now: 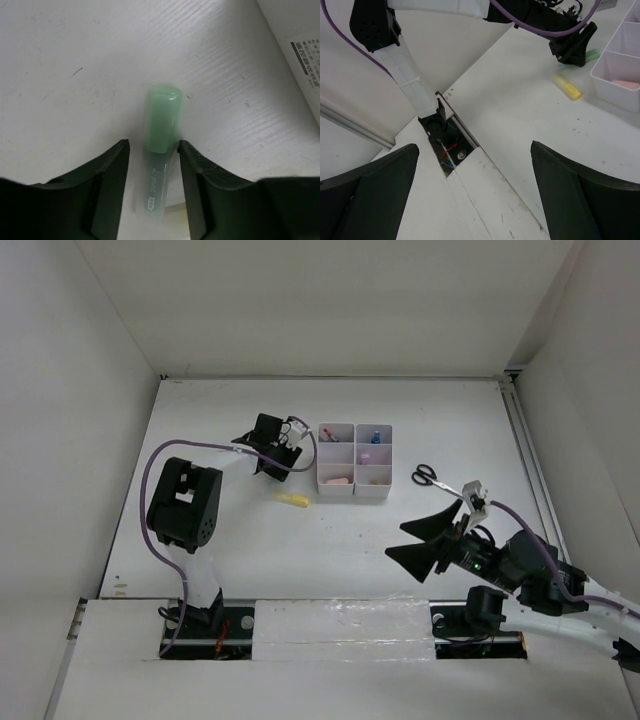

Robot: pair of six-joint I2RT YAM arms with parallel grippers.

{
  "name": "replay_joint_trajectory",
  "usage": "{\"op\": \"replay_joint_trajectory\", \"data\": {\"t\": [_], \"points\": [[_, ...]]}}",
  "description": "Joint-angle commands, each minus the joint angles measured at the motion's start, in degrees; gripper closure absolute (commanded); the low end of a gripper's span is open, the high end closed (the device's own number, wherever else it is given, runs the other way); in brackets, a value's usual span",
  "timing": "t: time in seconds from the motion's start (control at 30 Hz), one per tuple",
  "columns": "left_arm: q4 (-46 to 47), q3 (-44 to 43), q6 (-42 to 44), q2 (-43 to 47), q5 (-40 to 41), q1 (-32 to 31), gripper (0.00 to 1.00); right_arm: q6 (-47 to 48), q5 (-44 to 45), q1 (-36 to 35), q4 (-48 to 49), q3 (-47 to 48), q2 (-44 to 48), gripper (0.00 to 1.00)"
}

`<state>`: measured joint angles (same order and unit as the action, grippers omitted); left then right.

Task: Sort the stationery into containers
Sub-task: Pick up the pen from the center of the board.

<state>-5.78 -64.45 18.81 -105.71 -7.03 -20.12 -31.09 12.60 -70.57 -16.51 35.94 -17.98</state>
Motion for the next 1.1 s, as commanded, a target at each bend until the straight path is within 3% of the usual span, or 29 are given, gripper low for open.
{"op": "replay_joint_trajectory", "data": {"t": [0.0, 0.1, 0.2, 0.27, 0.6, 0.83, 0.97, 1.07], "points": [[-4.2, -1.4, -0.2, -2.5, 0.4, 0.4, 0.62, 0.2, 0.8, 0.0, 0.3, 3.2, 0.7, 0.0], [-4.2, -1.4, -0.2, -2.5, -0.1, 0.4, 0.77, 0.2, 0.8, 0.0, -0.2, 3.2, 1.4, 0.0], [-4.2, -1.4, -0.7, -2.5, -0.1, 0.4, 0.8, 0.2, 1.4, 0.0, -1.2, 3.7, 2.1, 0.0], [-4.2, -1.4, -1.4, -2.5, -0.1, 0.4, 1.0, -0.3, 2.0, 0.0, -1.8, 4.2, 3.6, 0.0], [-2.9, -5.3, -7.0, 0.8, -1.0, 0.4, 1.0, -0.3, 3.7, 0.0, -1.8, 4.2, 2.9, 0.0], [-0.4, -4.1, -8.8, 13.7, -2.4, 0.4, 1.0, -2.2, 7.5, 0.0, 0.7, 4.8, 0.6, 0.0], [-2.2, -4.1, -8.8, 20.2, 2.9, -4.9, 1.0, -3.4, 12.4, 0.0, 5.6, 4.3, 0.6, 0.0], [-5.1, -5.0, -9.7, 25.0, 1.0, -5.5, 1.0, -4.0, 16.0, 0.0, 8.9, 4.8, -2.0, 0.0]]}}
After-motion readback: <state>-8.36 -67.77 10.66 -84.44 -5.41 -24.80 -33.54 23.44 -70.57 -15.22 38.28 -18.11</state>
